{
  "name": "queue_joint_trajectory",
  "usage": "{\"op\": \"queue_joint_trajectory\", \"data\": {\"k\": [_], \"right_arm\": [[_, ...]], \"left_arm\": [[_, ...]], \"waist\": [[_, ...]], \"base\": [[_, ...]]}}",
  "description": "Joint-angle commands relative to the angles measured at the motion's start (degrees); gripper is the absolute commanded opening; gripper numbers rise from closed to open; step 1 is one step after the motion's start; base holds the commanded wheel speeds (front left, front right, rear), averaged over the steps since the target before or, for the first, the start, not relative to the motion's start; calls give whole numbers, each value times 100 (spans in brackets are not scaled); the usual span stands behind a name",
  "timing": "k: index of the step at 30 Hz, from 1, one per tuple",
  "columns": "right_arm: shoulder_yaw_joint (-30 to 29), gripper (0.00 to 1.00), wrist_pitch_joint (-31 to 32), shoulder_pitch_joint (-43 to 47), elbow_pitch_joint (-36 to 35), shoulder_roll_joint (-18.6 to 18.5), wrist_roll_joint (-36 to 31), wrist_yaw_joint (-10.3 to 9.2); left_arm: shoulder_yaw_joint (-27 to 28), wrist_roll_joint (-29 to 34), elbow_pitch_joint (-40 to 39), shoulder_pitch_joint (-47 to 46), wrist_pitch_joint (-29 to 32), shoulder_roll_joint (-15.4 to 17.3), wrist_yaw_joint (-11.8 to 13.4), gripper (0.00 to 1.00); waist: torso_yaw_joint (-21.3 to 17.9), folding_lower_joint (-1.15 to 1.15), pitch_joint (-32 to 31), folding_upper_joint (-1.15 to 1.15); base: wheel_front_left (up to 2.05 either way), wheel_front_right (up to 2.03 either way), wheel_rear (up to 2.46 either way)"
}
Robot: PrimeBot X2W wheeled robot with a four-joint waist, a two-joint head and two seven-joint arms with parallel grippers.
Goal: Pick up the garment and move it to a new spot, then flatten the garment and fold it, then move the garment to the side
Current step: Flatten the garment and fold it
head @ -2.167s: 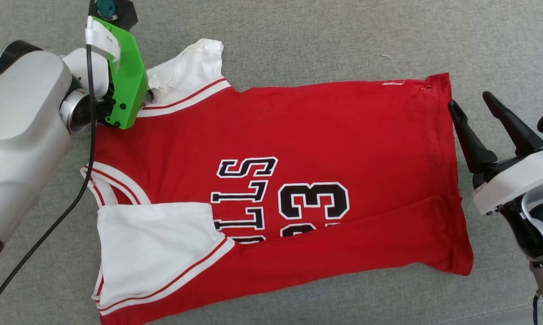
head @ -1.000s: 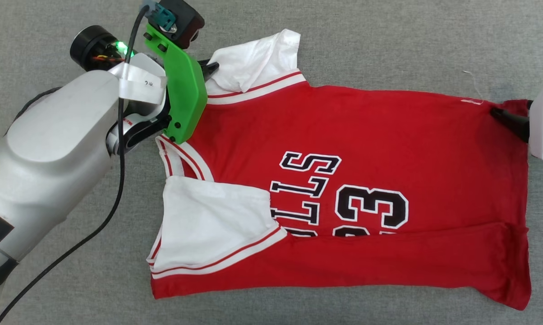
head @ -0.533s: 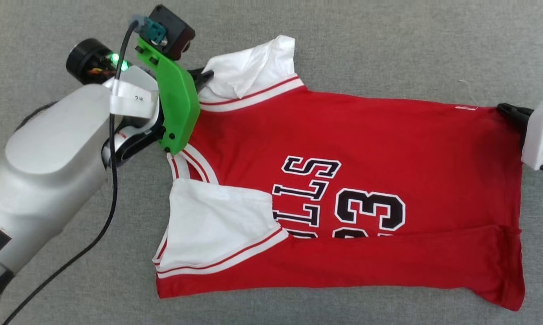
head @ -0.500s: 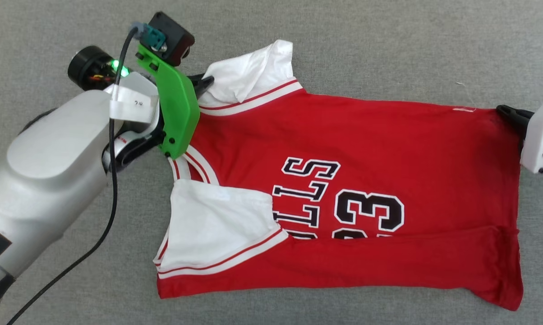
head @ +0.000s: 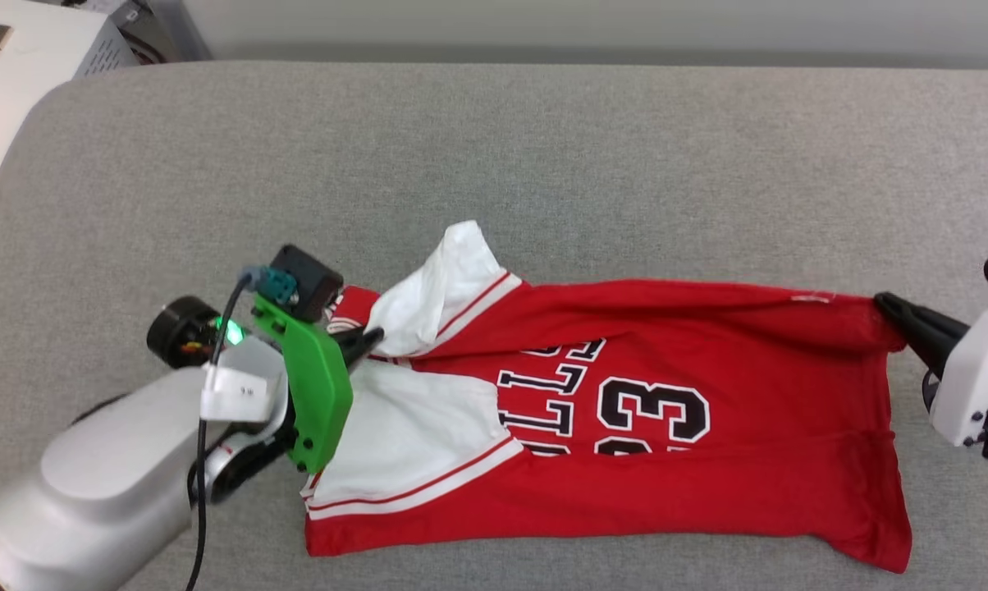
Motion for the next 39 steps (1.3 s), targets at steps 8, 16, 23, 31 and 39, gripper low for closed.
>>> {"op": "queue_joint_trajectory", "data": {"k": [8, 16, 23, 31, 39], "right_arm": [[-379, 0, -133, 1377, -569, -124, -21, 2], [-606, 0, 156, 2046, -674, 144, -46, 2], [-521, 100, 288, 1923, -449, 362, -134, 2], [-1022, 100, 97, 2067, -939, 148, 290, 2], [-1692, 100, 796, 2277, -905, -142, 1049, 2]], "left_arm": [[-121, -87, -472, 1079, -363, 170, 389, 0], [-166, -221, -262, 1624, -517, 115, 474, 0], [-14, -154, 294, 1648, -1006, -157, 560, 100], [341, -31, -130, 1925, -1897, 39, 1166, 100], [992, 475, -561, 2162, -2473, 109, 2178, 100]], "waist": [[3, 0, -445, 0], [-72, 0, -234, 0], [-70, 0, -177, 0], [-50, 0, -550, 0], [16, 0, -573, 0]], "base": [[0, 0, 0], [0, 0, 0], [0, 0, 0], [0, 0, 0], [0, 0, 0]]}}
